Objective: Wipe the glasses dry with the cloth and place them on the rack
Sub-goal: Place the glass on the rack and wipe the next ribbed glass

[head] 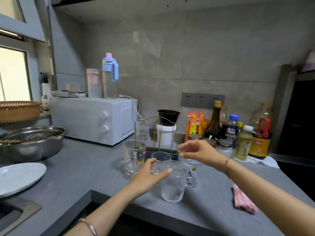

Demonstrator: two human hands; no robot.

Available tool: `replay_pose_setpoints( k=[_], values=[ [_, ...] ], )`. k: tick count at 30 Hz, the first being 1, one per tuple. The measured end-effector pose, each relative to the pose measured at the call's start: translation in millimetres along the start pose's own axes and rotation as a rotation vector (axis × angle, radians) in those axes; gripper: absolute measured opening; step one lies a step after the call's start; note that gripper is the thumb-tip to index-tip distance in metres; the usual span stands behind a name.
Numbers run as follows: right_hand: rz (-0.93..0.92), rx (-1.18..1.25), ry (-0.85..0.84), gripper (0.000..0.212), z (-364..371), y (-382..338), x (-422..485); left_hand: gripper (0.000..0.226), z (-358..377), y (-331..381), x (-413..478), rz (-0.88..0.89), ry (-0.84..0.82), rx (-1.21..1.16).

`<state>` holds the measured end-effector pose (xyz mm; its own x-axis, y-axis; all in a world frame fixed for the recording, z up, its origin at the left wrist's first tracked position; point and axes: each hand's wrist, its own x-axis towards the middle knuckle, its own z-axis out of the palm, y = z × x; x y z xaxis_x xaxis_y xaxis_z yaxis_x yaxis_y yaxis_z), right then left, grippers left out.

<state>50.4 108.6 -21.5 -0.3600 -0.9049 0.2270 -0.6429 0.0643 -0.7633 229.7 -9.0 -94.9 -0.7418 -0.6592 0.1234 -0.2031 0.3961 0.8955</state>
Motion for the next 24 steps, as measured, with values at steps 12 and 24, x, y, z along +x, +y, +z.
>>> replay_pose_setpoints(
  k=[12, 24],
  values=[
    [-0.043, 0.206, 0.228, 0.029, 24, 37, -66, 0.114, 60, -25, 0, -0.106, 0.163, 0.226],
    [0.123, 0.192, 0.592, 0.022, -21, 92, -106, 0.082, 77, -5, -22, 0.18, 0.097, -0.174]
  ],
)
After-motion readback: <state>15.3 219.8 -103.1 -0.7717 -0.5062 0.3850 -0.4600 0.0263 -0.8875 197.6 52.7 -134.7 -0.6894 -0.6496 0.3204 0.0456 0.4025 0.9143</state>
